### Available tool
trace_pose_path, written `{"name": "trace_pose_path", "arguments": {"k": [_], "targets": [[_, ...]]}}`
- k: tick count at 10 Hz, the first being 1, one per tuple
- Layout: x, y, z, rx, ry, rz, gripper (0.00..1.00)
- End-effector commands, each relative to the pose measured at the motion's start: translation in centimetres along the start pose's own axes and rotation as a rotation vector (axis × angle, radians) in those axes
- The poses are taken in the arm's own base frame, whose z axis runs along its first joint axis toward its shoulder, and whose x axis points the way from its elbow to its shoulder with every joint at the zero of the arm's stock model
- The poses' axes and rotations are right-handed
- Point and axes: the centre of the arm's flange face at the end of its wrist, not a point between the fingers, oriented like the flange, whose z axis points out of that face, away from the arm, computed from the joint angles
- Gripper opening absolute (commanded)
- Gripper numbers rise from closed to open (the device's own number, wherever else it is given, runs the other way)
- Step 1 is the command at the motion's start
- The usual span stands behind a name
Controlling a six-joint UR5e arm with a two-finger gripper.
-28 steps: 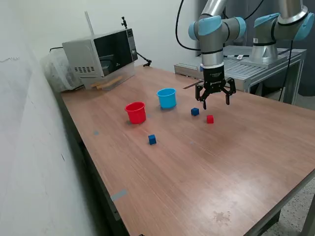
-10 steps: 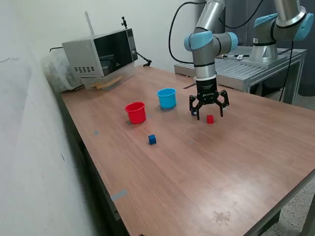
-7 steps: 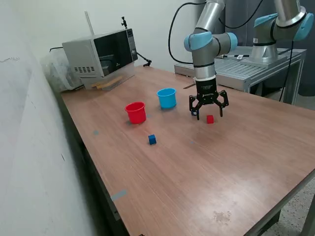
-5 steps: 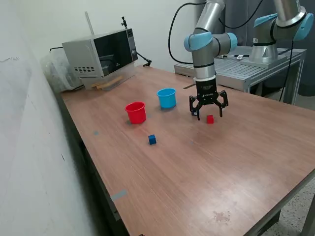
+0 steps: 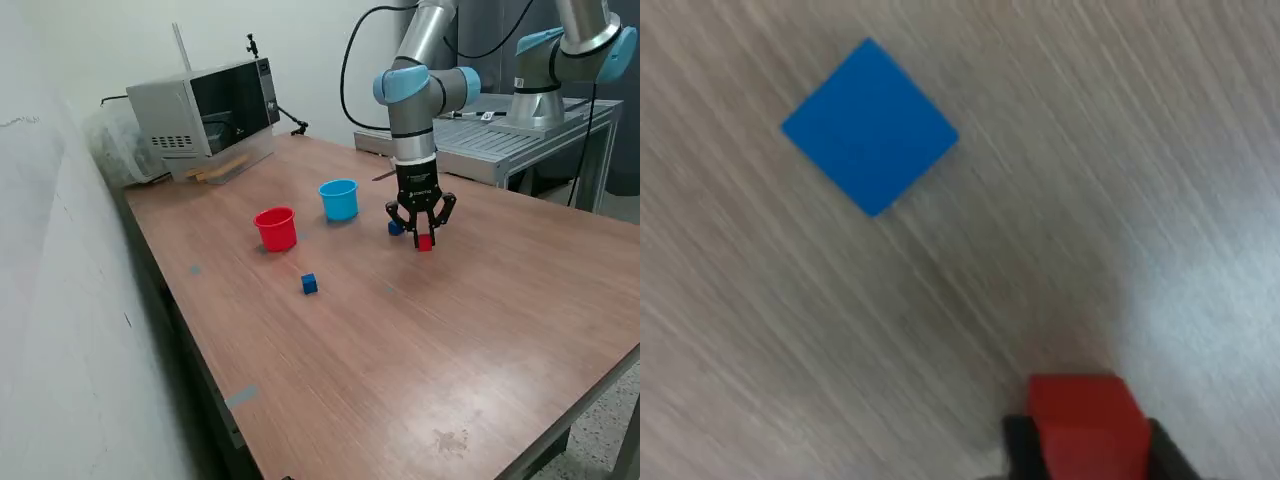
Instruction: Place red objects in the red bin, and blue objects in the blue bin.
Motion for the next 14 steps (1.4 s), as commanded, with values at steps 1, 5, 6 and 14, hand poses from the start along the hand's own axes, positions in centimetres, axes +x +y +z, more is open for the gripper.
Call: {"name": "trace_pose_path", "arguments": {"k": [1,5,6,14], "targets": [[-0.6,-0.2,-0.3,0.019,-0.027,0.002,0.00],[-6.8,2.0,-7.5,-0.047,-0.197,0.096,0.00],[-9.7,2.6,-10.4,-0.075,-0.257,0.163,0.00],[-22.1,-4.5,-11.3,-0.056,-0.319,0.422,0.00]]}}
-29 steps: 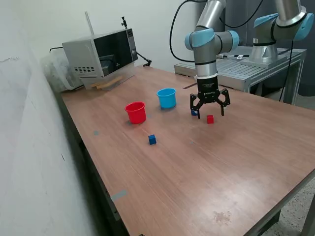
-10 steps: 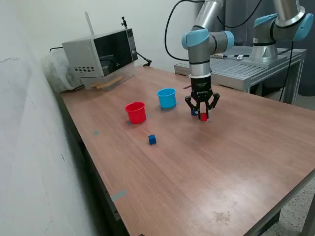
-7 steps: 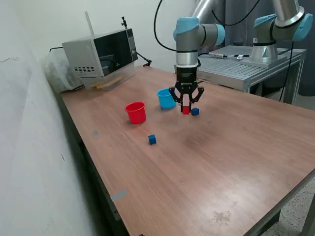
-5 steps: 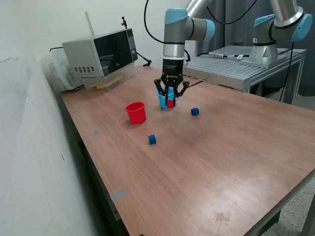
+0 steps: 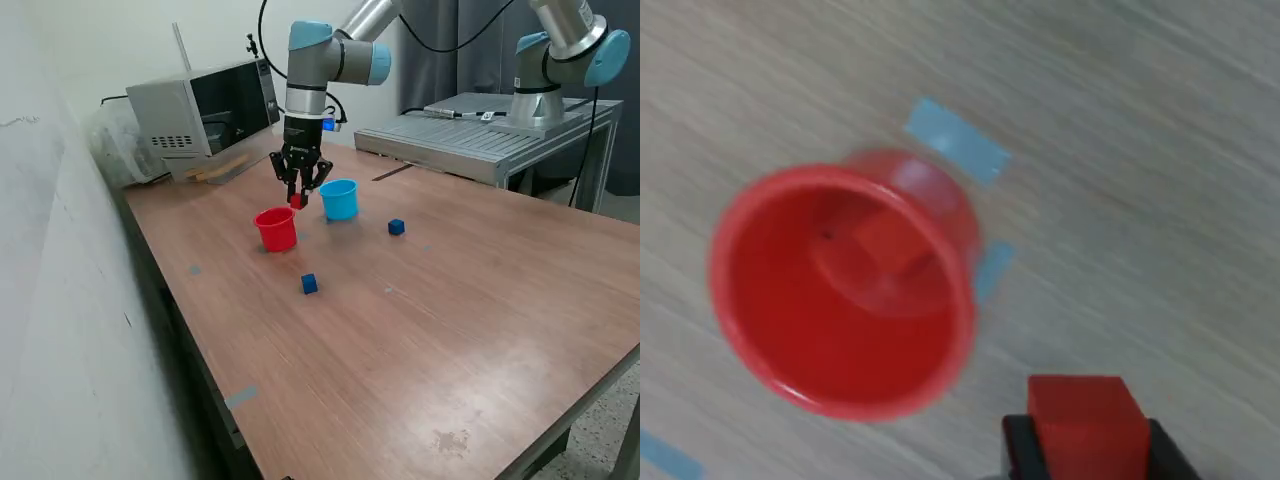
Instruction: Place red objects in the red bin, and blue objects in the blue bin.
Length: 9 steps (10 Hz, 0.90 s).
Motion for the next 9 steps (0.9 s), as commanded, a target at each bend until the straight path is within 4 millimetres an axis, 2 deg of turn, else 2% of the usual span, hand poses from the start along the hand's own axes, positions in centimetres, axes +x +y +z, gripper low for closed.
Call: {"name": "trace_pose_path", "arguments": {"k": [1,4,8,9], "targets": [[-3.0,-0.2,0.9,0.006,-0.025,0.042,0.00],[-4.2,0.3,2.3,0.019,-0.051,0.082,0.00],[-5.7,-0.5,3.2,0.032,-0.068,0.103,0.00],[-5.9,-0.8,3.3,0.050,-0.079,0.115,1.00]]}}
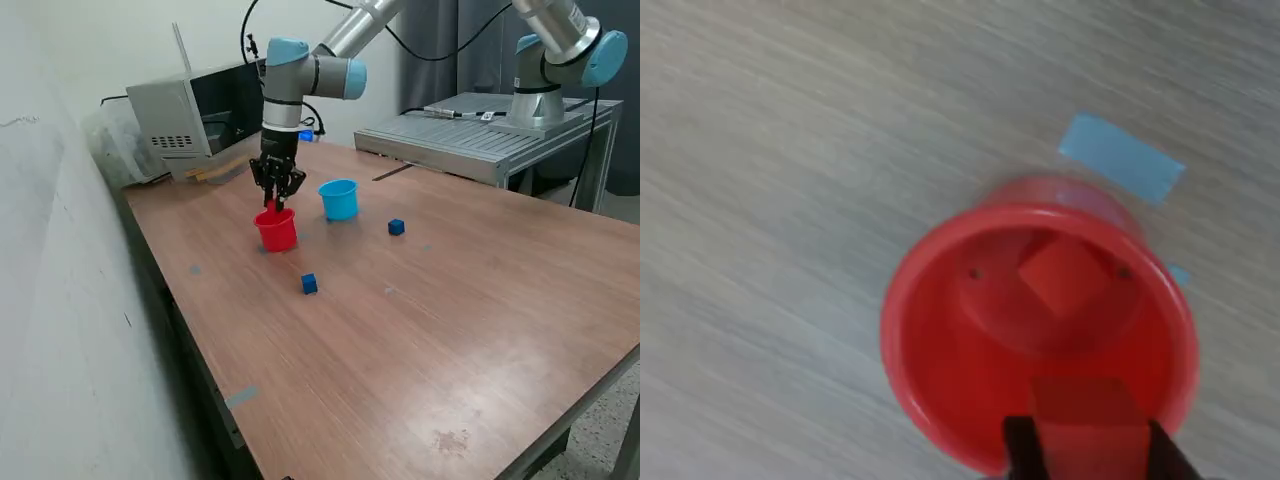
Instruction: Place red objects in the red bin, and blue objects in the blue bin.
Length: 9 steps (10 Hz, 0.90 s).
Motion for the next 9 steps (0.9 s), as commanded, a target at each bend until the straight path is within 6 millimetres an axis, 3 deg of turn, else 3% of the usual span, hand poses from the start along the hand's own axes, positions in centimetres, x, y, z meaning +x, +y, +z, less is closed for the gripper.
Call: {"name": "trace_pose_path", "arguments": {"k": [1,2,3,4,5,6,9], "targets": [[-0.2,-0.9,0.9,0.051,-0.034,0.017,1.00],[0.9,-1.4,0.8,0.072,-0.035,0.028,1.00],[2.6,-1.8,-1.1,0.074,-0.029,0.067,1.00],[3.1,-1.5,-4.8,0.040,-0.048,0.106,1.00],[5.6,-1.2,-6.9,0.025,-0.044,0.103,1.00],[8.4,-2.5,-8.5,0.058,-0.018,0.133,1.00],[12.5,-6.2,-7.7,0.184,0.043,0.241,1.00]]}}
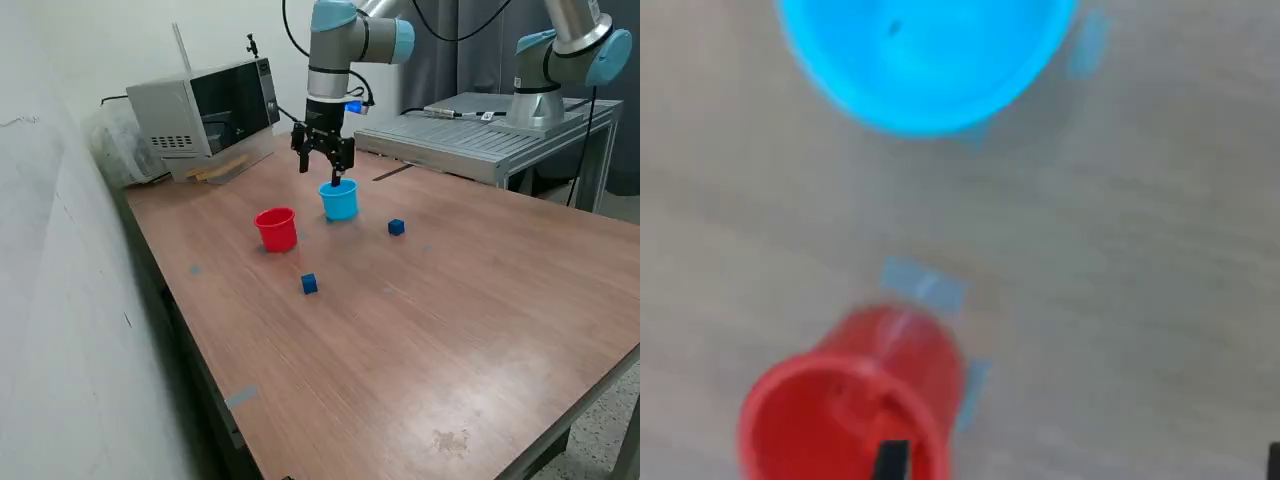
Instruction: Place red objects in the red bin, and blue objects in the blue bin.
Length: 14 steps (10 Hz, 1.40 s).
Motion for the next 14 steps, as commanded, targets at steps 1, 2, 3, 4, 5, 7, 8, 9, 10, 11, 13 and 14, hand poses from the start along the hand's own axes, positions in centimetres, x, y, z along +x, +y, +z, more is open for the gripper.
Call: {"name": "trace_pose_path", "arguments": {"k": [1,2,3,4,5,7,8,9,10,11,13,14], "targets": [[4.2,-5.7,-0.3,0.118,0.047,0.072,1.00],[4.7,-7.4,-0.7,0.134,0.052,0.073,1.00],[5.5,-9.1,-0.6,0.155,0.061,0.070,1.00],[7.0,-11.9,0.7,0.204,0.080,0.059,1.00],[8.5,-13.2,1.1,0.221,0.087,0.040,1.00],[10.4,-14.0,1.3,0.234,0.099,0.013,1.00],[10.9,-13.8,1.4,0.217,0.116,0.011,1.00],[11.4,-13.4,2.0,0.206,0.131,0.008,1.00],[12.0,-13.1,3.2,0.221,0.136,-0.002,1.00],[13.6,-12.9,4.9,0.233,0.140,-0.014,1.00],[14.1,-12.0,6.9,0.221,0.134,0.018,1.00],[13.7,-11.0,7.3,0.213,0.130,0.025,1.00]]}}
